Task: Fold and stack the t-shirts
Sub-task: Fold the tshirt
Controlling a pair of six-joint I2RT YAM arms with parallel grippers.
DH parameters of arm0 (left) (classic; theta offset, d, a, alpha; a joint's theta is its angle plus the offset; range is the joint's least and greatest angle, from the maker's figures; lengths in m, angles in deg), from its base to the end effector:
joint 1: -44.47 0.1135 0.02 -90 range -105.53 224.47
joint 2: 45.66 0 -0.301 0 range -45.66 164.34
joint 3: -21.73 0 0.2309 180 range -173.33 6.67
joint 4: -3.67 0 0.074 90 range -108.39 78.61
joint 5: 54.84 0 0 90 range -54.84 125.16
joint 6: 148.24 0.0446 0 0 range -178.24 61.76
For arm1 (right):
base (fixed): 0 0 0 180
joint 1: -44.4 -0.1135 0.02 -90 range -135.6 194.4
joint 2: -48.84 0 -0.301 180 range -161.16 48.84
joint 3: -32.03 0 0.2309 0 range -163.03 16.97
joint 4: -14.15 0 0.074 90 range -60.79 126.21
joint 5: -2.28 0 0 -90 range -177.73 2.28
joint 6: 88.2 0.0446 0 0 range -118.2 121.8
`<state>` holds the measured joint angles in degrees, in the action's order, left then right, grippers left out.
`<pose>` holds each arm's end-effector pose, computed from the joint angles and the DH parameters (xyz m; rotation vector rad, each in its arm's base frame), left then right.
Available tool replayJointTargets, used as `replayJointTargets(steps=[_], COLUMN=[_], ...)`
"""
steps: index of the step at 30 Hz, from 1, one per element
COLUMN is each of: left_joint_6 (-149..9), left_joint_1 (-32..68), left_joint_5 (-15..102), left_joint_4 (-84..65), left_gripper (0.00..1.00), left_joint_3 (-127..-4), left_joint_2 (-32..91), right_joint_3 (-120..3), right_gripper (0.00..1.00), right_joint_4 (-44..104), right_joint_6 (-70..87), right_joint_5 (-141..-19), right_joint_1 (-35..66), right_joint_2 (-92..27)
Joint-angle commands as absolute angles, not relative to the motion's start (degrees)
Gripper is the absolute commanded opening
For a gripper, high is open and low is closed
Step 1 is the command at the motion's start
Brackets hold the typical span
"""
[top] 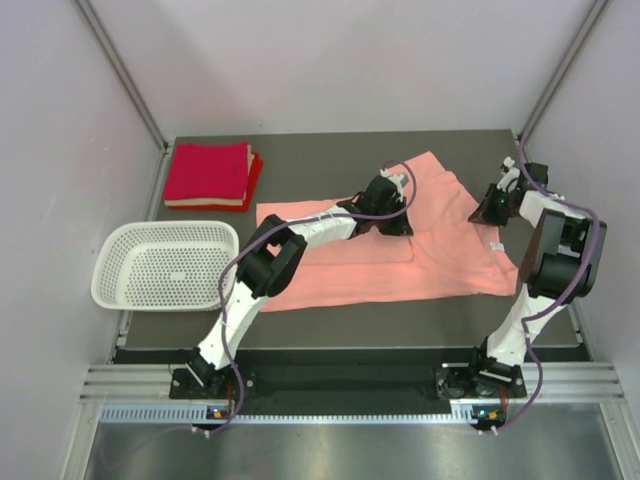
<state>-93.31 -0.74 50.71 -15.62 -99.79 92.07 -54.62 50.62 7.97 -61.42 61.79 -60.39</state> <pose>0.3858 -0.4056 0.1836 0.3762 2.3506 -1.0363 0.3790 -0.0980 0.2113 0.3544 2.4965 0.5170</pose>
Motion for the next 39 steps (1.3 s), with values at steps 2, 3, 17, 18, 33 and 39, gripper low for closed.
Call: replayJointTargets(steps=[2, 3, 17, 18, 33, 39], left_joint_6=[-93.92, -93.92, -94.1, -94.1, -95.42, -95.33], left_joint_1=[-0.88, -0.88, -0.71, -0.62, -0.09, 0.17], left_joint_5=[49.31, 48.96, 44.03, 44.21, 41.32, 39.04], left_joint_4=[-12.35, -12.35, -13.32, -13.58, -18.15, -22.98], left_gripper=[0.0, 0.0, 0.0, 0.0, 0.03, 0.39], left_joint_3=[-99.24, -99.07, -98.45, -98.97, -100.64, -102.22], left_joint_2=[87.49, 87.4, 86.26, 86.52, 87.58, 84.25], right_joint_3=[-53.7, -53.61, -52.64, -52.73, -56.42, -59.14], right_gripper=[0.0, 0.0, 0.0, 0.0, 0.18, 0.35], right_joint_4=[45.3, 45.21, 42.57, 42.31, 45.46, 57.38], right_joint_6=[7.77, 7.95, 9.27, 9.35, 12.42, 24.19], right_joint_5=[-59.95, -59.86, -59.43, -59.34, -59.69, -73.54], right_joint_1=[62.51, 62.68, 63.92, 63.92, 63.57, 61.9], right_joint_2=[-56.1, -56.1, -56.98, -57.41, -58.74, -51.81])
